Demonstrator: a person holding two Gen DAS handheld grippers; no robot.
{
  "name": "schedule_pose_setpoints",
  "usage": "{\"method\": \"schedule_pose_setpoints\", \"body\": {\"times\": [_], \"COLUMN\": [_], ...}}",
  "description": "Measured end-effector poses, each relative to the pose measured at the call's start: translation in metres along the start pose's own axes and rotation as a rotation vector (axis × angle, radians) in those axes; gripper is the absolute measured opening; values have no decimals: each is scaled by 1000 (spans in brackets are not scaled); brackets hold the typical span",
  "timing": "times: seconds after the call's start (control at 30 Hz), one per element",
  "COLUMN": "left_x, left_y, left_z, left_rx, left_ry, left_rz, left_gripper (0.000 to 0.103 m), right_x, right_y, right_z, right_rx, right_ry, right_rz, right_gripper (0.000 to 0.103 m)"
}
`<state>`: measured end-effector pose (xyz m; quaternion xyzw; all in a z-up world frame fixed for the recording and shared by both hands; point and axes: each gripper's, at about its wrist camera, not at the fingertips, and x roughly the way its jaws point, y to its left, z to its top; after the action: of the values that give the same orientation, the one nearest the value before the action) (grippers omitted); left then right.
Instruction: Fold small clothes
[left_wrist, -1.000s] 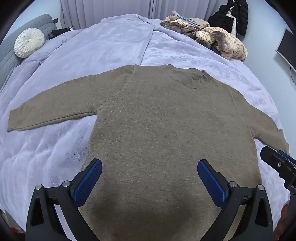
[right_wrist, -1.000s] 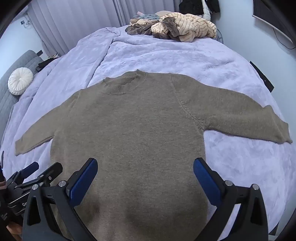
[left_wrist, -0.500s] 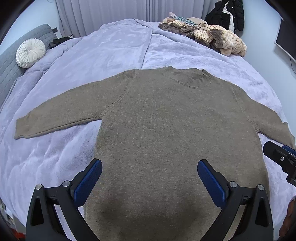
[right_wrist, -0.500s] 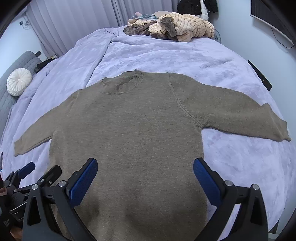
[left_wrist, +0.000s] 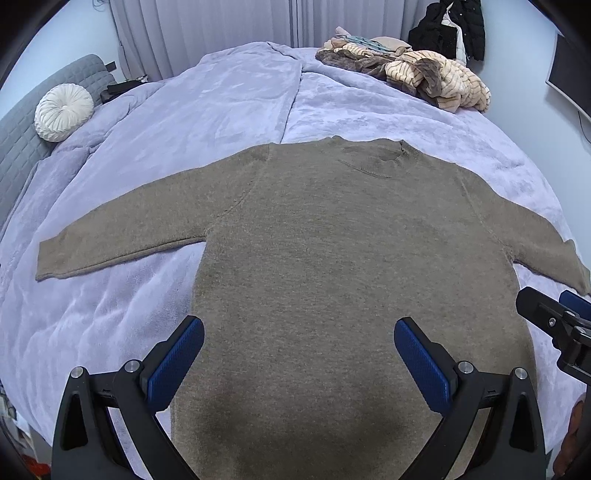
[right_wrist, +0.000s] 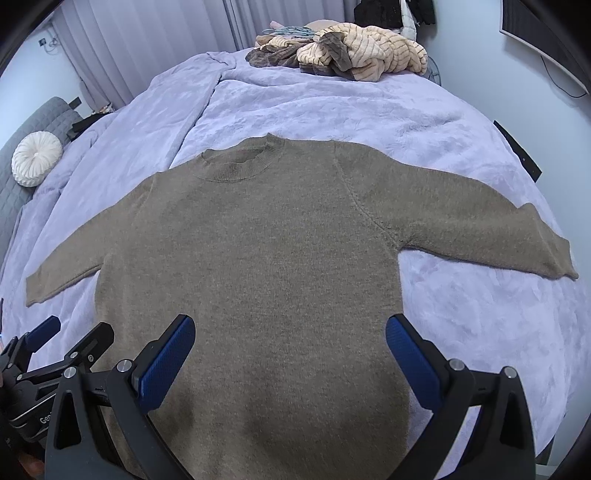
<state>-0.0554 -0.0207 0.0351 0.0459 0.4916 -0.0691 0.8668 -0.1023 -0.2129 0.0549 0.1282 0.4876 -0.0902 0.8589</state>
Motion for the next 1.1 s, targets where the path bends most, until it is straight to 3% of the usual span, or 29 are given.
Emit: {"method": "schedule_pose_setpoints", "body": {"times": [1.1], "left_x": [12], "left_y": [3], "left_z": [0], "left_rx": [9], "left_ry": [10], "left_rz": [16], "left_gripper": [103], "right_x": [0], "right_y": [2], "right_z": [-1], "right_rx": [-4], "right_ry": [5], "right_rz": [-5], "right_gripper": [103]}}
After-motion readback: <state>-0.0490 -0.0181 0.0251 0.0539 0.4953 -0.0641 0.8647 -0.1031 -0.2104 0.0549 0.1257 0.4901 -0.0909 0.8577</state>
